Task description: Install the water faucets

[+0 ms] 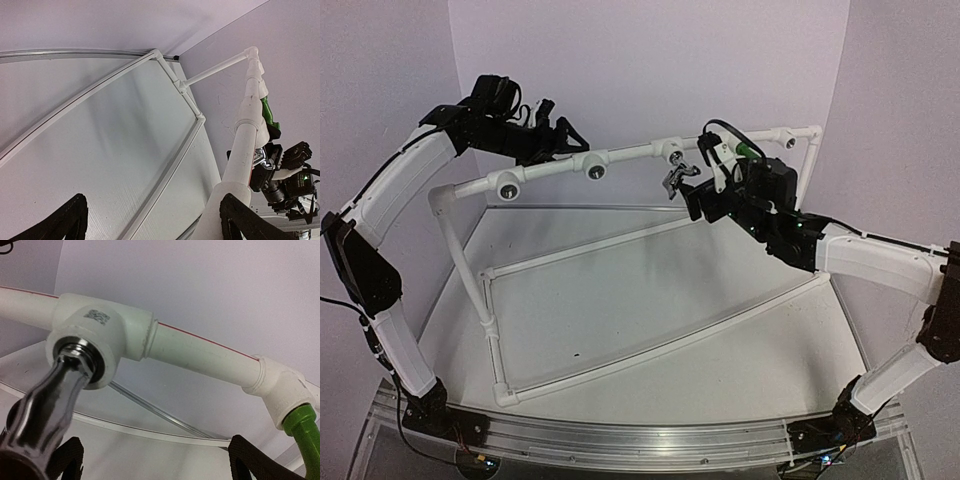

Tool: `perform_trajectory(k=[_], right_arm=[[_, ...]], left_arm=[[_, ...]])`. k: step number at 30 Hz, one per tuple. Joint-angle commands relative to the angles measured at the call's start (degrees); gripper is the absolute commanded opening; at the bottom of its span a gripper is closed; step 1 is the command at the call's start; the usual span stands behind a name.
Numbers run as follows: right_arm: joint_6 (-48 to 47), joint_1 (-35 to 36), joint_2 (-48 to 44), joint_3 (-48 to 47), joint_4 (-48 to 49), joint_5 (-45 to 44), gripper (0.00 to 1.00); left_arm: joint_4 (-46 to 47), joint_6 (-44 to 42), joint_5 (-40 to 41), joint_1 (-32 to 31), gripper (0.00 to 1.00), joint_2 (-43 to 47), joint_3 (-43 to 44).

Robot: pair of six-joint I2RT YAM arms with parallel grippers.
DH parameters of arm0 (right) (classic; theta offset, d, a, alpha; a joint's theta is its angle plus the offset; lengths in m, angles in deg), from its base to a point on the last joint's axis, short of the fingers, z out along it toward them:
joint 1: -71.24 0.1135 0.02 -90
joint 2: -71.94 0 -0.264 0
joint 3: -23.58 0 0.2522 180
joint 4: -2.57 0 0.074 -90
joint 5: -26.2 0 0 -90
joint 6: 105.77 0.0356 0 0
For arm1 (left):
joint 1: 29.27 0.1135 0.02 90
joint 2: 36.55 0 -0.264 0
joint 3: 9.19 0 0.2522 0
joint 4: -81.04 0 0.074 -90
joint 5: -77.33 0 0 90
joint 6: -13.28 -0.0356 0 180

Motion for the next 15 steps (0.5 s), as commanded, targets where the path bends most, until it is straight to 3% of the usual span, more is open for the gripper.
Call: perform_trajectory(k=[1, 15], right_arm=[[-1.5, 2.1, -0.6, -0.5, 4.7, 2.4, 0.98], [-0.1, 4.0, -0.4, -4.8, 5.3, -0.1, 0.98]], left_arm=[[-1.2, -0.3, -0.6, -0.3, 0.91, 0.3, 1.0], [-0.6, -0.2, -0.7, -0.3, 0.91, 0.3, 0.4]])
